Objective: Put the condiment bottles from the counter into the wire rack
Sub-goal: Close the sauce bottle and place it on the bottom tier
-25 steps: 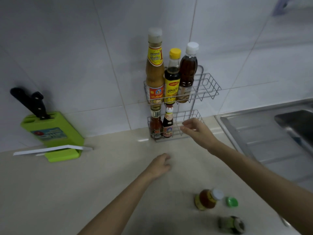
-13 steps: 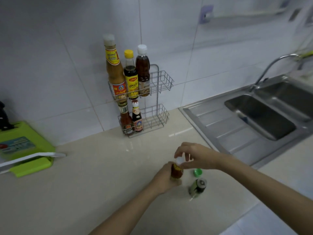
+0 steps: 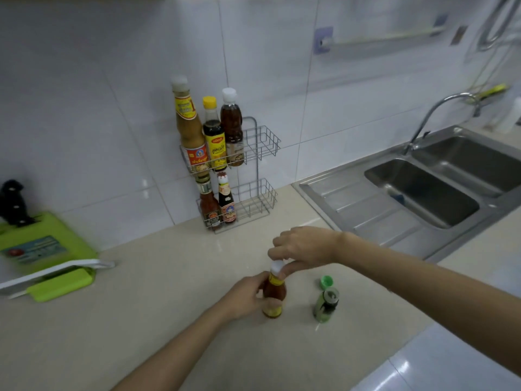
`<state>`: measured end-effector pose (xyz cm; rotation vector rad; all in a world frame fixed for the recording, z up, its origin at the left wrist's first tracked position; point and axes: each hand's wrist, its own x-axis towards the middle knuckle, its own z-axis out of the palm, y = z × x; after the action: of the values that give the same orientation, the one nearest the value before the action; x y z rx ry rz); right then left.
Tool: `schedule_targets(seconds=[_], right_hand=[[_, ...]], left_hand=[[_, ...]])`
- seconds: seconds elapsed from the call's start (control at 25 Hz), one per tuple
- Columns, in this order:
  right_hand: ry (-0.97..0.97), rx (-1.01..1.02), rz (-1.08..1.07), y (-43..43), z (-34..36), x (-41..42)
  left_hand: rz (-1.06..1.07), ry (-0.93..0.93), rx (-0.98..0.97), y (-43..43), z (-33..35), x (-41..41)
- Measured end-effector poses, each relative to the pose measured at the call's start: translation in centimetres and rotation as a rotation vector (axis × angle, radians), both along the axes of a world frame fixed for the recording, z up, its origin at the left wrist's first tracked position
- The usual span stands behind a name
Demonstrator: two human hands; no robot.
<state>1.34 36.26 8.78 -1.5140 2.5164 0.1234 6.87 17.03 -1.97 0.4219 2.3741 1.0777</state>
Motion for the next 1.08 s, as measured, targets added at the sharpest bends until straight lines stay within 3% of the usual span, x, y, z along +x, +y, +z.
schedule_targets(seconds=[0.16,0.36,0.48,0.64,0.8,0.92,1.08], right_hand=[[-0.038,-0.018,0.067,-3.3,2.5,-1.3],[-0.154,-0.164,-0.036,-7.4,5.3,-2.2],[-0.062,-0.147,-0.207,-9.9,6.6,-2.3],[0.169,0.067,-0.357,-12.3,7.0,-2.3],[0.141,0.044,-0.193,-12.4,7.7,-3.2],[-0.05,-0.022,-0.113,-12.1,8.6,-4.5],[-0.081,-0.084,-0.035,-12.1,9.5,-5.0]], left_hand=[[0.06,-0.008,0.106,-2.1,2.6,0.5],[0.192,0.041,0.256,-3.7,5.2,1.0],[0.305,0.058,0.333,-4.3,6.4,0.9],[0.383,0.021,0.358,-4.4,6.9,1.0],[0.414,-0.008,0.428,-5.8,7.6,0.3],[0.313,-0.059,0.441,-7.6,8.9,-0.5],[0.211,-0.088,0.407,-8.3,10.4,-1.0]])
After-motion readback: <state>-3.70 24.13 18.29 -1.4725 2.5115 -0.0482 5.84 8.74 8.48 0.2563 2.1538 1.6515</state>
